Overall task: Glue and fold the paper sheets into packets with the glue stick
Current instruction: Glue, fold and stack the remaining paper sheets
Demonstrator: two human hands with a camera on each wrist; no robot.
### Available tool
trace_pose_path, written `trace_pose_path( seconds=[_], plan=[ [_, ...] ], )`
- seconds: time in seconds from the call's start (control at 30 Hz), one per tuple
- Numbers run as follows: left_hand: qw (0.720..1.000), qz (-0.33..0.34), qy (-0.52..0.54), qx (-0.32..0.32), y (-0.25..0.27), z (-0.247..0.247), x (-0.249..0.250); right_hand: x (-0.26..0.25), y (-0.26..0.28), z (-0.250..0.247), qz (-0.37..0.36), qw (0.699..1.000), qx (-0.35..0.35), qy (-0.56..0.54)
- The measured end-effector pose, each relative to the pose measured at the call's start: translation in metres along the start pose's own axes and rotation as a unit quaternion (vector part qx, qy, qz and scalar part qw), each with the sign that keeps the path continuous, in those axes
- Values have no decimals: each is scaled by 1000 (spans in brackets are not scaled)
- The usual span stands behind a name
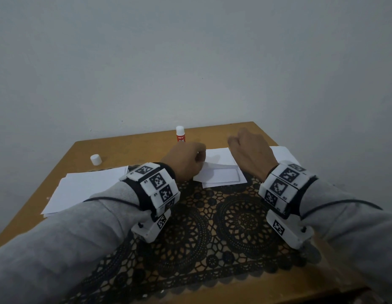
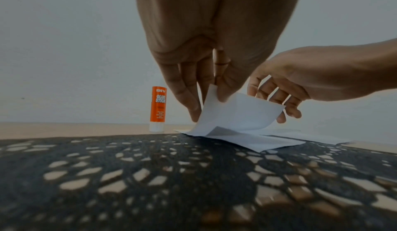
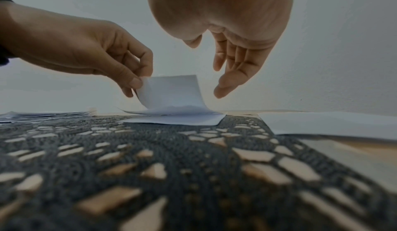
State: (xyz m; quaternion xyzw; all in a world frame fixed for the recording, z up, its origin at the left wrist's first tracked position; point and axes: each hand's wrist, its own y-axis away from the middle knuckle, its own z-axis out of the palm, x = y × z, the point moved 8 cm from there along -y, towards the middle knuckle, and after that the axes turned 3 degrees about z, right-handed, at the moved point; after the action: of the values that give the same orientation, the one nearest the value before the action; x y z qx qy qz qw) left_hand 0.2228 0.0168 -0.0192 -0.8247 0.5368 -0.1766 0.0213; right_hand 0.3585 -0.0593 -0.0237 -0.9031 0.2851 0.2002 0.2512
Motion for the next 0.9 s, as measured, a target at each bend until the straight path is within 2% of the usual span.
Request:
trace_pose_path(
  seconds=[0.13,0.3,0.4,0.47,0.57,0.73,0.9],
  plan=[
    [998,-4,26,58,8,-22,-8,-4,1,-3,-11,1000,15,3],
    [991,-15,72,111,31,-55,-18,-6,2,0,-24,1000,-8,-12],
    [991,-43,78,98,47,-60,-30,-12,8,13,-44,995,-81,-28],
    [993,-56,77,75,52,-51,-35,-12,10,14,-42,994,-94,-39],
    [993,-67,81,57,55,-33,-32,-13,9,7,-42,997,-61,-19],
    [993,-61,71,73,38,-16,-12,-9,5,-7,-19,1000,9,-18],
    [993,-93,48,52,16,-7,-7,-3,3,-6,-2,1000,13,-5]
  ],
)
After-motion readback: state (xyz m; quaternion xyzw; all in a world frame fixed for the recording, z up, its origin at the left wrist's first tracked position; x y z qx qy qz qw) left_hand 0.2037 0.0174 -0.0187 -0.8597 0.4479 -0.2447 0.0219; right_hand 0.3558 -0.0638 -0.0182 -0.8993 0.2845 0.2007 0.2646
